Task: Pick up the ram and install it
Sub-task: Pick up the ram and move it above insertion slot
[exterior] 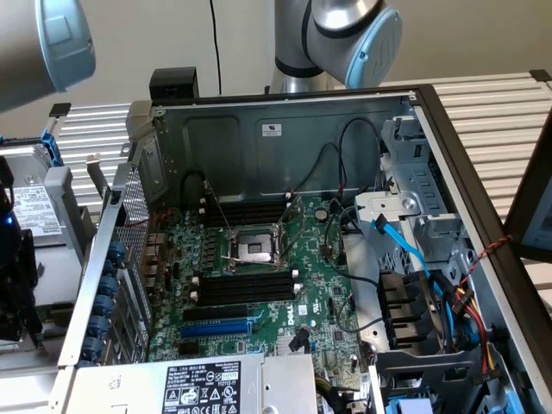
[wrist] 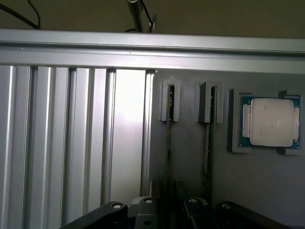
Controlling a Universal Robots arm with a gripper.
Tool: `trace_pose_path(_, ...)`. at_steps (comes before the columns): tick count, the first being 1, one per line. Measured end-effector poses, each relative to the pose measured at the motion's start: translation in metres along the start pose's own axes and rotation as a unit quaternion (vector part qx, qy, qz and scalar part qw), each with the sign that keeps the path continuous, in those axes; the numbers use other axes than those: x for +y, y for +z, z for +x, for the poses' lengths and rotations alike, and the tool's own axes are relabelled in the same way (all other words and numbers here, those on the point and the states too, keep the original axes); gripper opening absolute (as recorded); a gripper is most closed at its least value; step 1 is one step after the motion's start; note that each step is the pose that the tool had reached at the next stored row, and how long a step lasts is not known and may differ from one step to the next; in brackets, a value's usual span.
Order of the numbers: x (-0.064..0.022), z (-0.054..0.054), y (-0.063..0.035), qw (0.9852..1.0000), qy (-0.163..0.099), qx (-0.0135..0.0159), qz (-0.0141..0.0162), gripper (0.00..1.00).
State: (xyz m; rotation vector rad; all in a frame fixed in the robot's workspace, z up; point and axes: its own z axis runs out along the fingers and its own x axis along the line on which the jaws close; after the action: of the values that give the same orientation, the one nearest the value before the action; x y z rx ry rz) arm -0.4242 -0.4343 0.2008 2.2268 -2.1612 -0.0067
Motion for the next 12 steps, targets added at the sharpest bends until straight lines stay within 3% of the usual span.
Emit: trace_pose_path(12, 0.0034, -0.0011, 0.0008, 1.0, 0.0, 0.0, 0.0, 0.26)
